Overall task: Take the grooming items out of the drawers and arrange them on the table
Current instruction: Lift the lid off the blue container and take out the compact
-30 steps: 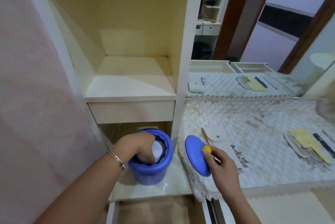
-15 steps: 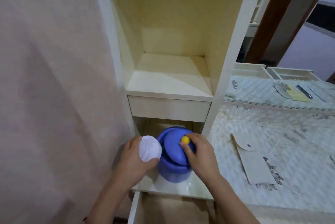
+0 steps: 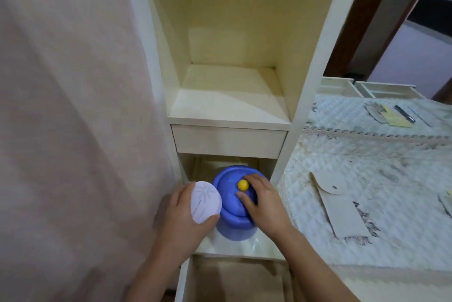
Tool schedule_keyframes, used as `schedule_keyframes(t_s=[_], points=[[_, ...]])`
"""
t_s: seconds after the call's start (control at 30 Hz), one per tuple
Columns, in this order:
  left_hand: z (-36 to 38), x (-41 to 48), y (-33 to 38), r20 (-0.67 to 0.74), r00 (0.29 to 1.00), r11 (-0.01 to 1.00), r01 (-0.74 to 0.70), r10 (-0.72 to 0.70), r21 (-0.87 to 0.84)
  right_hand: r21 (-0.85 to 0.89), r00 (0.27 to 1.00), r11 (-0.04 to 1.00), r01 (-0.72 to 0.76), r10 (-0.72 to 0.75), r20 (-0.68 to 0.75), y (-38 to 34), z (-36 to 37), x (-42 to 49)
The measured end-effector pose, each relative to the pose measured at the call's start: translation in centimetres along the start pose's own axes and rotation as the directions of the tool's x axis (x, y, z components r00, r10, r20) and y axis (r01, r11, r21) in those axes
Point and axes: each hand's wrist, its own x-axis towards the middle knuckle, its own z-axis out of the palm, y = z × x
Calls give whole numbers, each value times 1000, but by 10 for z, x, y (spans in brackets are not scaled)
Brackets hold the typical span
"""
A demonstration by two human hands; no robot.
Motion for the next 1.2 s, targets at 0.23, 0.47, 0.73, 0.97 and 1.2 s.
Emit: schedule_keyframes(t_s=[0.23, 0.47, 0.73, 0.97, 1.2], points=[[39, -17, 49, 244, 920, 946, -267, 306, -182, 40, 960, 984, -174, 179, -217, 38, -38, -64], [140, -28, 110, 496, 756, 903, -385, 427, -190, -3, 834, 875, -484, 461, -303, 127, -104, -151], [268, -15, 202, 565, 740, 925, -357, 365, -130, -53, 735, 773, -632, 576, -358, 247, -182, -191], [359, 12, 261, 525, 784, 921, -389, 332, -2, -219, 813, 792, -569, 503, -293, 341, -217, -169], [396, 22, 269, 608, 762, 927, -359, 222, 112, -281, 877, 851, -443, 347, -332, 374, -208, -177]])
